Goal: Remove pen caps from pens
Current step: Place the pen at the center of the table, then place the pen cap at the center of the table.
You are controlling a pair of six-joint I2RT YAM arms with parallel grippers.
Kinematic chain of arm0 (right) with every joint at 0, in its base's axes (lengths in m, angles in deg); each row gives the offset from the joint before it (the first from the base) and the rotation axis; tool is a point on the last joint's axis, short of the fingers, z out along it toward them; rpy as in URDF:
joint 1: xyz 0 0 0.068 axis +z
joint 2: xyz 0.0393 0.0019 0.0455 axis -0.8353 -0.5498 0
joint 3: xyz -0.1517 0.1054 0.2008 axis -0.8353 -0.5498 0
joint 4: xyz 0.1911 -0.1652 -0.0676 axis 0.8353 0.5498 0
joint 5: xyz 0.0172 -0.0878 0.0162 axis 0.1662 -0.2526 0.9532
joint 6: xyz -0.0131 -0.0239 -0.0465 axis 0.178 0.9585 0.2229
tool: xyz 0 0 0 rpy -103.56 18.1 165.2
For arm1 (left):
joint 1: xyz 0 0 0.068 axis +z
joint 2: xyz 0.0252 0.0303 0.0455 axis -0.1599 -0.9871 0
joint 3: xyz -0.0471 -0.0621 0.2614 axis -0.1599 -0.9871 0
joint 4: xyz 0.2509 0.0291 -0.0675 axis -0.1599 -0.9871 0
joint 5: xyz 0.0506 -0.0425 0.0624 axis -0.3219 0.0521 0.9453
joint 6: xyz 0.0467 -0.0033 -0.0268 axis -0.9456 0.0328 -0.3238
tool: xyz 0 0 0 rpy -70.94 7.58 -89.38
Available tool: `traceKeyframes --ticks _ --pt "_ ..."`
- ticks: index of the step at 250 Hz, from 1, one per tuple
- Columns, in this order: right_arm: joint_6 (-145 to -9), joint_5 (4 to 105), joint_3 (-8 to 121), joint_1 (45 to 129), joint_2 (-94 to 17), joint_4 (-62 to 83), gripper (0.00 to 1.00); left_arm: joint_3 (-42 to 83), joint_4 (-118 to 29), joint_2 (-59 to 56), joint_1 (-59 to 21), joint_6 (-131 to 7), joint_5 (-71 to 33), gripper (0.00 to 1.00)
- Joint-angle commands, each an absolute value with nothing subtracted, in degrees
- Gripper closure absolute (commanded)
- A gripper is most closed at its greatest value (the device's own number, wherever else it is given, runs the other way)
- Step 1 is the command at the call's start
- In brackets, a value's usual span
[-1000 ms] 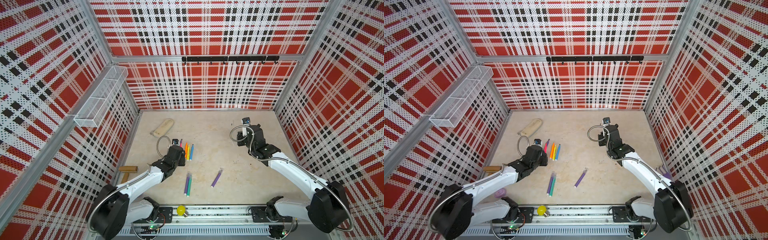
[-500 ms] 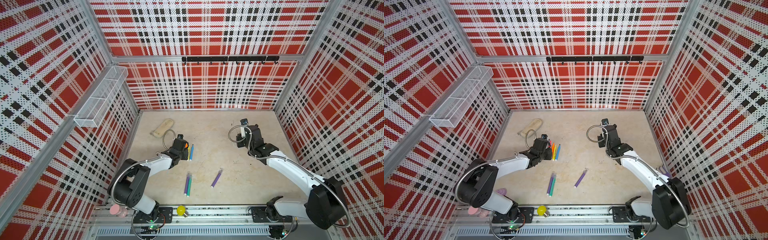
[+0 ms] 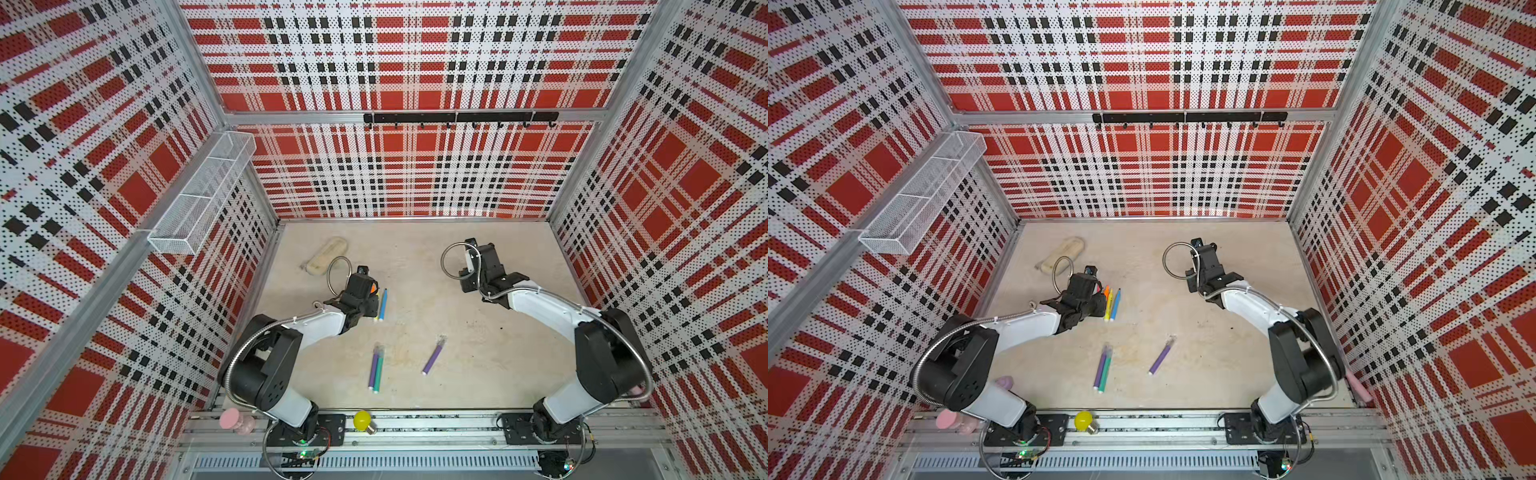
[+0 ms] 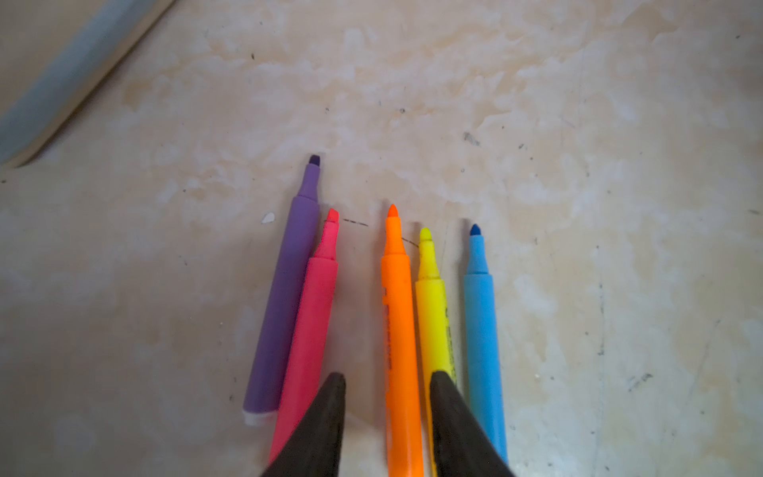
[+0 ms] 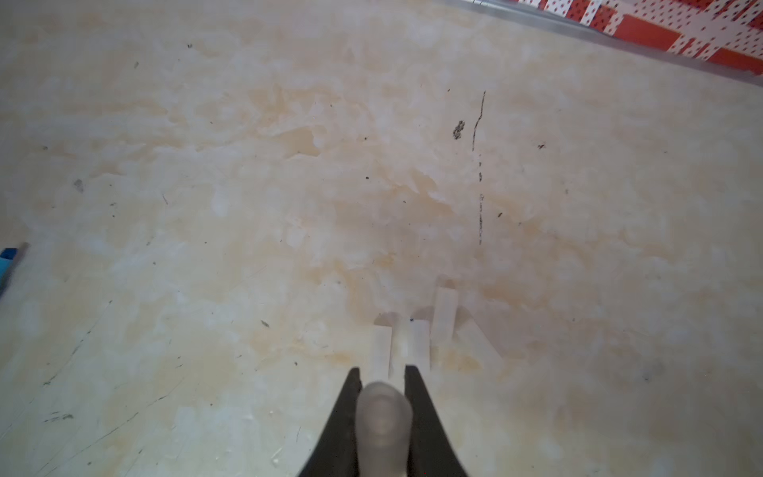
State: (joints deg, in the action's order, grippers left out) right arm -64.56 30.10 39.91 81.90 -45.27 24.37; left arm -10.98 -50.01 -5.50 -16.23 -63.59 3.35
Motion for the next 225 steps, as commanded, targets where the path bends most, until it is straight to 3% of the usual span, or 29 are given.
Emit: traceKeyframes --ticks 1,115,180,225 --pt "-63.5 30.6 42.7 82.0 -47.6 22.7 1.0 -11.8 -48.8 -1.8 -16.3 -63.9 3.7 0.6" --pt "-61.0 24.9 52.2 85.2 -60.5 29.9 0.91 -14.7 -52.1 12.6 -18.8 -63.6 0.6 0.54" --pt "-61.1 25.3 51.1 85.5 -62.2 29.9 0.88 -17.8 -57.2 19.0 -33.4 -64.2 -1.3 0.5" --pt "-60.6 25.0 51.5 86.1 -63.1 30.2 0.78 -20.5 -56.8 21.7 -41.0 -63.2 -3.1 0.47"
